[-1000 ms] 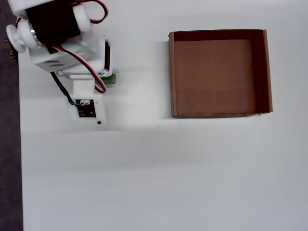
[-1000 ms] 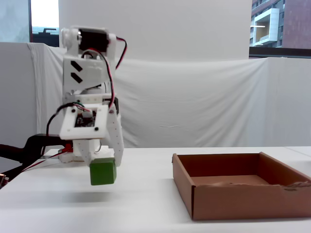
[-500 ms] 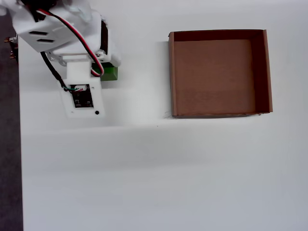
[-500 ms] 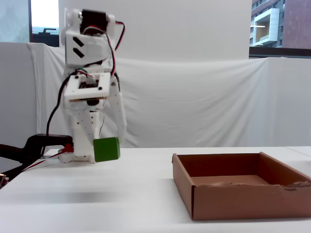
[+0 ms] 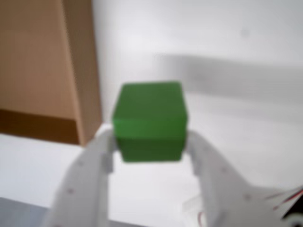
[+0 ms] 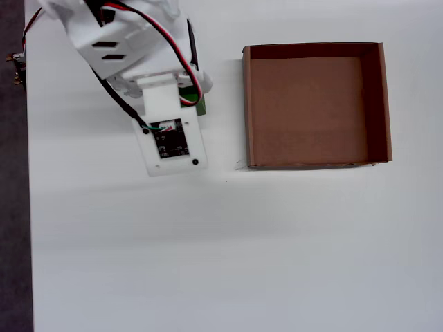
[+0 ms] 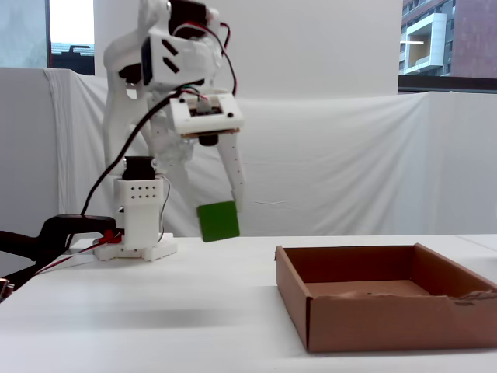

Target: Grasp a green cube and put it in a box.

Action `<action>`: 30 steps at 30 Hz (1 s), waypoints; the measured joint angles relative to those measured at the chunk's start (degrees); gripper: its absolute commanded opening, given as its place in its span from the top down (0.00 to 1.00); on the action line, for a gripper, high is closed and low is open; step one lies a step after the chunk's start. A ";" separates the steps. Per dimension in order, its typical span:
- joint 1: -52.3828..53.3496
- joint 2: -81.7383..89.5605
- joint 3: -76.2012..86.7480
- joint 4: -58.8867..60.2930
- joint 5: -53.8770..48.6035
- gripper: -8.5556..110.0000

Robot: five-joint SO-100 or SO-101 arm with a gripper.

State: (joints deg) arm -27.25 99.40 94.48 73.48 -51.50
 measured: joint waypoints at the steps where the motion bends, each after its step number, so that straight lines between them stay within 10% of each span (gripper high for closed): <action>1: -0.35 -1.23 -1.32 0.26 0.00 0.81; 30: -17.31 -30.23 -27.77 1.23 5.36 0.81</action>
State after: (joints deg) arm -44.56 69.17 66.71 74.71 -46.14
